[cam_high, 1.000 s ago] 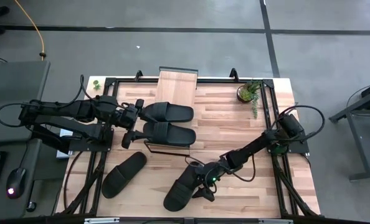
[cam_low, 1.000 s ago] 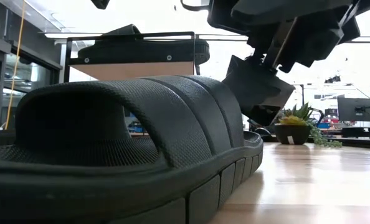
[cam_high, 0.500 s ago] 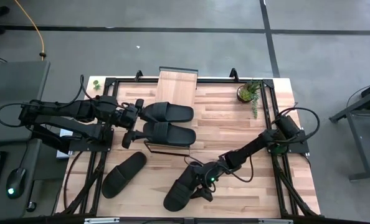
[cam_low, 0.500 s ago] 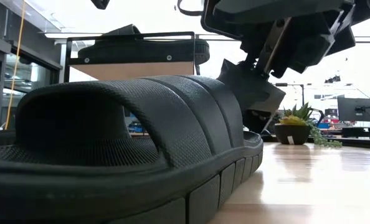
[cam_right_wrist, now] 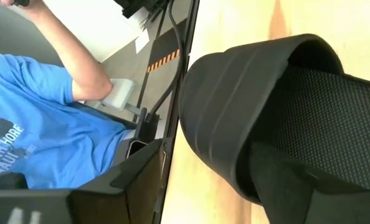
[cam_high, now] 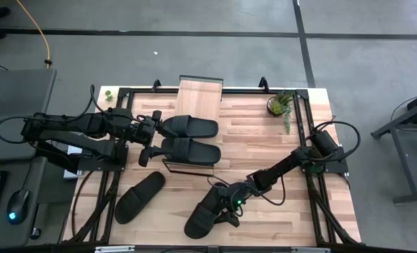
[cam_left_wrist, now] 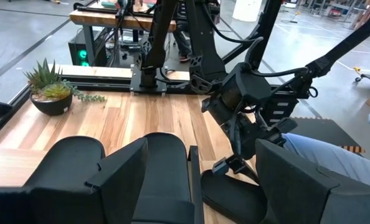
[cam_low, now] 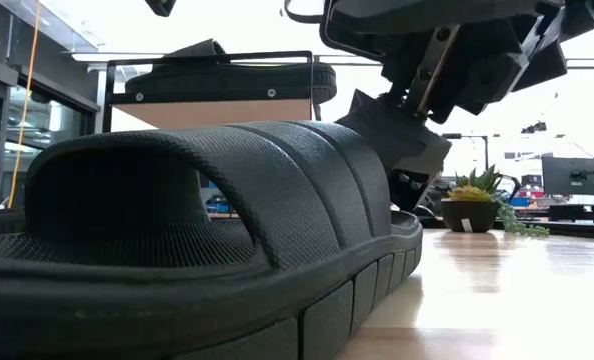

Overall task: Pick and place slides into the shelf
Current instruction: Put the right slipper on the shelf

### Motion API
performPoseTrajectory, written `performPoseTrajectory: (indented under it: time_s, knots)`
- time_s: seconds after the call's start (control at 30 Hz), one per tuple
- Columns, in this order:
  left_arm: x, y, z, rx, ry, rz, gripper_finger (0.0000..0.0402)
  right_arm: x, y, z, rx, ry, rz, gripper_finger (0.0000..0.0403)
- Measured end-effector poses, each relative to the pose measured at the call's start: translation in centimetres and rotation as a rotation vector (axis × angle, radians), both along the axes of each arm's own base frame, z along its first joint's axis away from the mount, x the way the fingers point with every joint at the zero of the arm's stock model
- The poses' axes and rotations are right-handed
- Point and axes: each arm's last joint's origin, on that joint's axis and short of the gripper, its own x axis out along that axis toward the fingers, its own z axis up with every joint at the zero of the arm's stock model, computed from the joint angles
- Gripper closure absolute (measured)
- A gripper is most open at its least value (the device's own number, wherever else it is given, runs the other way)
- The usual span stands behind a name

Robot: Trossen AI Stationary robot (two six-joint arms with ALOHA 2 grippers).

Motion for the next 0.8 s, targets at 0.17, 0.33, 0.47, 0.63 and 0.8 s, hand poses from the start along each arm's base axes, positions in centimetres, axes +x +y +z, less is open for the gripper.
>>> performPoseTrajectory:
  time_s: [0.17,0.33,0.47,0.63,0.8]
  knots:
    - [0.00,0.00,0.00,0.000,0.000,0.000,0.0121,-0.08,-0.01,-0.14,-0.003,0.017,0.010,0.0233]
    - [0.00,0.00,0.00,0.000,0.000,0.001,0.0121,-0.12,-0.05,-0.24,-0.007,0.028,0.015,0.0290]
    - [0.00,0.00,0.00,0.000,0.000,0.001,0.0121,-0.14,-0.04,-0.26,-0.011,0.027,0.020,0.0323]
    - [0.00,0.00,0.00,0.000,0.000,0.001,0.0121,-0.22,-0.08,-0.40,-0.021,0.039,0.038,0.0347]
    - [0.00,0.00,0.00,0.000,0.000,0.001,0.0121,-0.13,-0.52,-0.58,-0.035,0.050,0.052,0.0381]
